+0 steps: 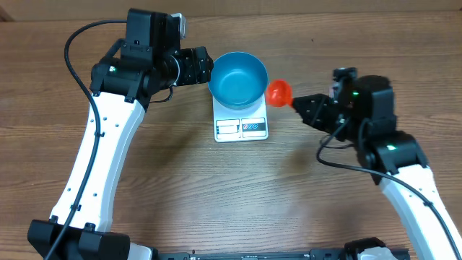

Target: Scoop item into bowl and weigh 150g on scale

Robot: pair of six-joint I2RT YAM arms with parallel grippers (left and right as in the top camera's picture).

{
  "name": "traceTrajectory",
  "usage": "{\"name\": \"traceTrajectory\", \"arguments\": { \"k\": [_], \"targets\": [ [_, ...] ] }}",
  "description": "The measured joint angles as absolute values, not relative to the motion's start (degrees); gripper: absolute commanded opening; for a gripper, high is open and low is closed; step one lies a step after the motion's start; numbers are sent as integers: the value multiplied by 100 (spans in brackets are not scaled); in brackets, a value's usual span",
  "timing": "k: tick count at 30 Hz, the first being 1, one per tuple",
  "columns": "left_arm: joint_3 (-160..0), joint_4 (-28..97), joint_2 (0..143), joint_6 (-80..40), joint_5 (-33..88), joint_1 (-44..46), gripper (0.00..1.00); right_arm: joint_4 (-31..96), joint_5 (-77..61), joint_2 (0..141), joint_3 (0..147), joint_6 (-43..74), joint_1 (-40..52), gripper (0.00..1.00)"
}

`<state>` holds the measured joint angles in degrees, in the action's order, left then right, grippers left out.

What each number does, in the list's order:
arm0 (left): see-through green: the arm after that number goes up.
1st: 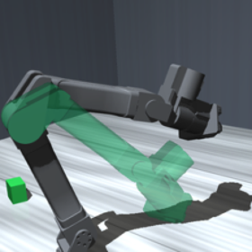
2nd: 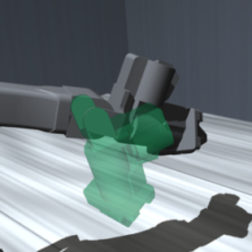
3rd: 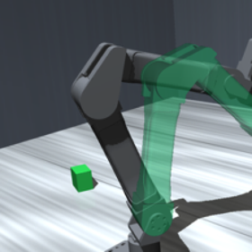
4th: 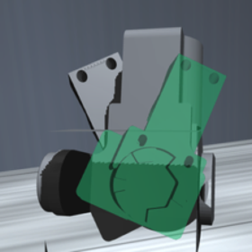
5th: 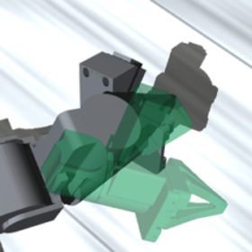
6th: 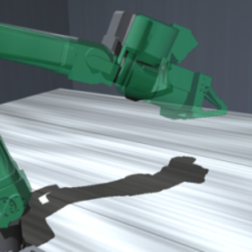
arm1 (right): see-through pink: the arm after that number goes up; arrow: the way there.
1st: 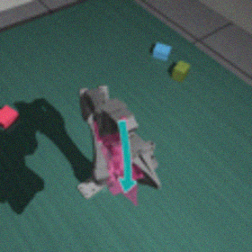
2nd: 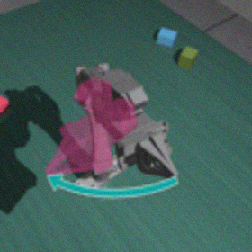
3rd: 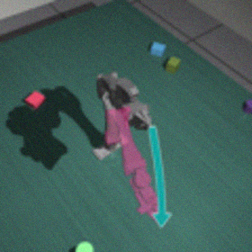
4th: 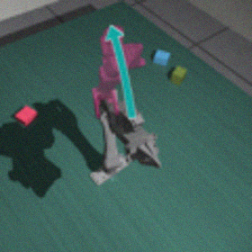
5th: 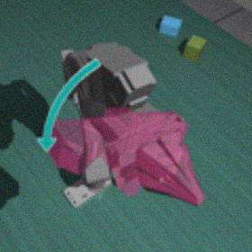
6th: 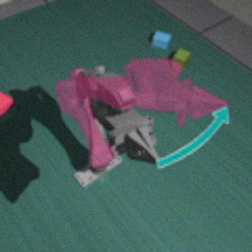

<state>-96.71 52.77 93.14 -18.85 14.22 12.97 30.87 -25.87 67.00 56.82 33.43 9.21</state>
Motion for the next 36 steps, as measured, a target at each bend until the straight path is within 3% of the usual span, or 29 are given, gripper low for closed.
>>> {"name": "traceTrajectory", "arguments": {
  "k": [5, 7, 11, 12, 17, 22, 36],
  "targets": [
    [-9675, 5315, 9314, -1798, 1431, 1297, 87, 3439, -2567, 6416, 5684, 3109, 460, 4],
    [-9675, 5323, 9314, -1782, 1435, 1297, 97, 3656, -2563, 6366, 5723, 3022, 270, 4],
    [-9679, 5439, 9314, -1756, 1439, 1297, 99, 4187, -2556, 6359, 5953, 2832, -106, 4],
    [-9682, 5468, 9314, -1756, 1444, 1297, 95, 4342, -2561, 6359, 6077, 2764, -209, 4],
    [-9682, 5592, 9314, -1765, 1612, 1330, 58, 4823, -2630, 6357, 6707, 2401, -607, 4],
    [-9682, 5754, 9321, -1754, 1686, 1728, 5, 4989, -2672, 6335, 6965, 2132, -985, 4],
    [-8855, 5603, 10018, -2963, 716, 3306, 4, 5162, -2679, 6460, 6965, 2005, -1164, 4]
  ]
}}
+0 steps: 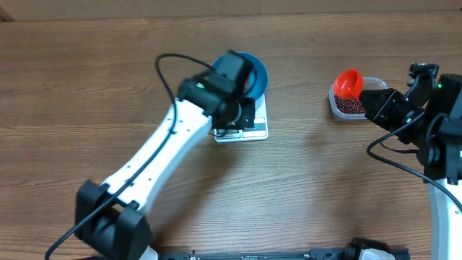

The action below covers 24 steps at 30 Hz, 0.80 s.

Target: Scoop item into bowl and weigh 150g on scale

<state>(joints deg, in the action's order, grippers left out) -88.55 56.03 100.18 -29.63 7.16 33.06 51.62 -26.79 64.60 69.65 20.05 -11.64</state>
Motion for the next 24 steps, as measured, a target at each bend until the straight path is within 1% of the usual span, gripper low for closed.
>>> {"name": "traceTrajectory", "arguments": {
  "k": [4, 12, 18, 24],
  "targets": [
    [-8425, 4947, 10154, -3170, 537, 3520, 4, 5172, -2676, 6501, 6965, 1986, -1164, 4],
    [-8136, 4001, 10731, -3295, 250, 3562, 4, 5205, -2679, 6506, 6965, 1984, -1164, 4],
    [-8090, 3806, 11238, -3288, 183, 3562, 4, 5227, -2674, 6506, 6965, 1984, -1164, 4],
    [-8090, 3760, 11417, -3286, 5, 3562, 4, 5231, -2670, 6506, 6965, 1981, -1164, 4]
  ]
}}
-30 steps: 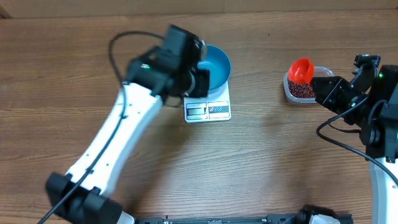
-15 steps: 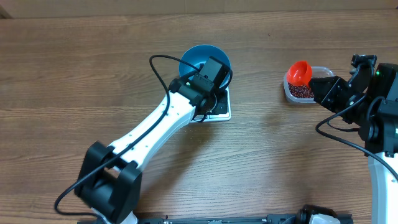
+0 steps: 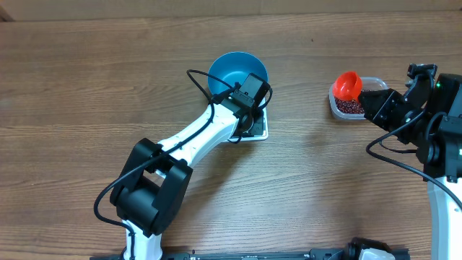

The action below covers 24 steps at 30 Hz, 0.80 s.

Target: Scoop item into bowl and weigh 150g on scale

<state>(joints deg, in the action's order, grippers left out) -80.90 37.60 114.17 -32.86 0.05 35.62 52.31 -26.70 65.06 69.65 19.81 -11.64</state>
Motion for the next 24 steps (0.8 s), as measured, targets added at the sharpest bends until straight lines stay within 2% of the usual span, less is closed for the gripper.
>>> {"name": "traceTrajectory", "arguments": {
  "k": [24],
  "targets": [
    [-8090, 3603, 11566, -3284, -504, 3562, 4, 5262, -2659, 6506, 6965, 1962, -1164, 4]
  ]
}}
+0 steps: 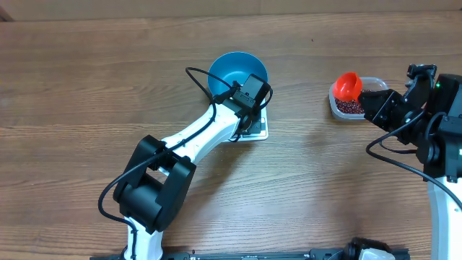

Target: Scoop item into bowl and weigh 150g on scale

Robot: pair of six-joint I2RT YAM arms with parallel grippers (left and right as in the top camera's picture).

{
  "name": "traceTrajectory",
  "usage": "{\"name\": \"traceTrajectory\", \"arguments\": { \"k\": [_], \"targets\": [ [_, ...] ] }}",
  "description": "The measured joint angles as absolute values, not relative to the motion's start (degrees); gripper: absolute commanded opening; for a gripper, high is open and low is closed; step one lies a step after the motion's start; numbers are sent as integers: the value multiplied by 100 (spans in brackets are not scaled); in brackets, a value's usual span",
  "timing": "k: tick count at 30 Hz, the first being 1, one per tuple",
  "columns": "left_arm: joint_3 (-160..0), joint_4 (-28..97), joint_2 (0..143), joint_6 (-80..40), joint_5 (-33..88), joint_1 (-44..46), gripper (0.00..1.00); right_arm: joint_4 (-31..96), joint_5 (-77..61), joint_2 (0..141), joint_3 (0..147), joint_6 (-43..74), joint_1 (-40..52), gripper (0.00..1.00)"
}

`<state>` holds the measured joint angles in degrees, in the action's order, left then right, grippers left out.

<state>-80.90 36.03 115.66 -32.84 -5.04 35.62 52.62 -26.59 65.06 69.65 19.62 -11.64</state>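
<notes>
The blue bowl stands on the white scale at the table's middle back; its visible inside shows only blue. My left arm's wrist hangs over the bowl's front rim and the scale's panel, hiding its own fingers. At the right, my right gripper is shut on the handle of the red scoop. The scoop is held over the clear container of dark red beans.
My left arm stretches diagonally from the front edge to the scale. The right arm fills the right edge. All around is bare wooden table.
Nearly nothing differs. My left arm's lower links sit a little nearer the front, its wrist still over the scale. The right gripper and scoop have not moved.
At first my left gripper was beside the bowl's left rim and the right held the scoop at its right rim. Then the left arm was over the scale and the scoop over the bean container. Both have kept those places since.
</notes>
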Motion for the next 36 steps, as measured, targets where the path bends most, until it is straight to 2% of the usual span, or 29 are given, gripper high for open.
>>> {"name": "traceTrajectory", "arguments": {
  "k": [36],
  "targets": [
    [-8090, 3509, 11671, -3247, -504, 3614, 4, 5317, -2657, 6506, 6965, 1946, -1164, 4]
  ]
}}
